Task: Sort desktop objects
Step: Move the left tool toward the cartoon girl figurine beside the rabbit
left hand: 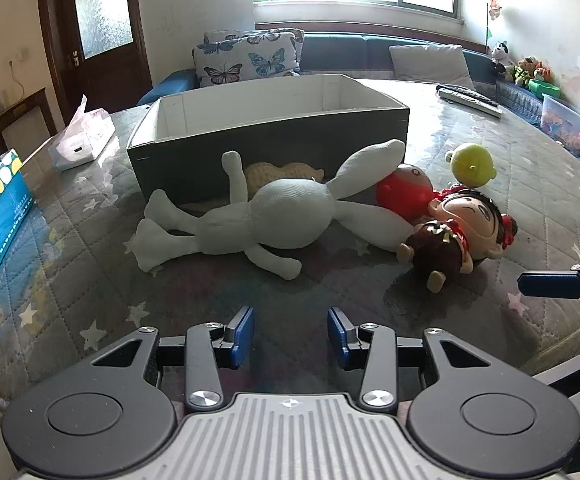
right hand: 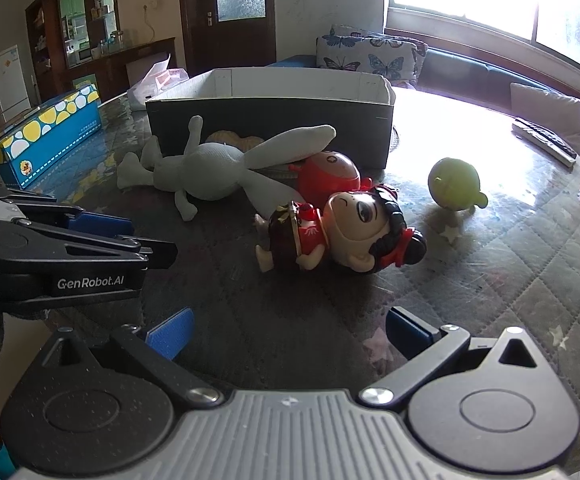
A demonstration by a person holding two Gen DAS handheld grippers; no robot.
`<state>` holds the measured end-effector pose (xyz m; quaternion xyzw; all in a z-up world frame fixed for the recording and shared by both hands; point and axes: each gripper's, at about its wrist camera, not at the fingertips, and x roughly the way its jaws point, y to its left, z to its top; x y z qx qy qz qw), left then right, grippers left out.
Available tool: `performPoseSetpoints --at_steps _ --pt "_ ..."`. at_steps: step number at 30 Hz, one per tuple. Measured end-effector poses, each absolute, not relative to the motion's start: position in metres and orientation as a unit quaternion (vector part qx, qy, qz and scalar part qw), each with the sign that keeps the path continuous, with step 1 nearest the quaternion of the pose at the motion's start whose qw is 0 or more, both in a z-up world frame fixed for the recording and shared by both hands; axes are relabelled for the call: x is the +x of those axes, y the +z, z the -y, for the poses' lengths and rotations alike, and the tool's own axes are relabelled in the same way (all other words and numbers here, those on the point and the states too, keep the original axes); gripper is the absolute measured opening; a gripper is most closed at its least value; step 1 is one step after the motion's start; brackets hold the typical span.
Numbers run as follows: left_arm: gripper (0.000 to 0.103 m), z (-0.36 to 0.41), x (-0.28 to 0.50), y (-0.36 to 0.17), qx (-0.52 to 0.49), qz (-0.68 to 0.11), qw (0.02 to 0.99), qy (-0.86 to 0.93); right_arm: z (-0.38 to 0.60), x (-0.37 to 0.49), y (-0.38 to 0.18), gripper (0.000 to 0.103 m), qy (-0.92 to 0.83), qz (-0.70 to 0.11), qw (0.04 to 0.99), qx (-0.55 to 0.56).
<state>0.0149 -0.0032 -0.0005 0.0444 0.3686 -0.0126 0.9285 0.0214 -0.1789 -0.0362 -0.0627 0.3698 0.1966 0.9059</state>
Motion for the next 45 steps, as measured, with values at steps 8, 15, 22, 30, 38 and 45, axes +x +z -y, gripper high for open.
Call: performPoseSetpoints --at_steps 8,15,22,30,38,45 --pt "0.042 0.001 0.019 0.001 0.041 -0.369 0.929 -0.015 0.176 0.025 -0.035 0.103 0.201 -0.370 0.905 -0.063" --pt "0.042 0.000 0.024 0.002 0.041 -0.371 0.927 -0.017 0.174 0.028 -0.032 0.103 0.207 -0.367 0.905 -0.061" --pt "0.041 -0.002 0.029 0.003 0.036 -0.372 0.927 -0.019 0.173 0.032 -0.030 0.103 0.210 -0.367 0.904 -0.061" --pt "0.041 -0.003 0.034 0.005 0.028 -0.379 0.924 -0.029 0.172 0.034 -0.029 0.102 0.212 -0.367 0.904 -0.060" --pt "0.041 -0.006 0.042 0.009 0.020 -0.379 0.925 -0.035 0.173 0.042 -0.025 0.102 0.214 -0.367 0.903 -0.058" --pt "0.041 -0.007 0.050 0.010 0.015 -0.382 0.923 -0.045 0.179 0.047 -0.023 0.102 0.210 -0.367 0.904 -0.055"
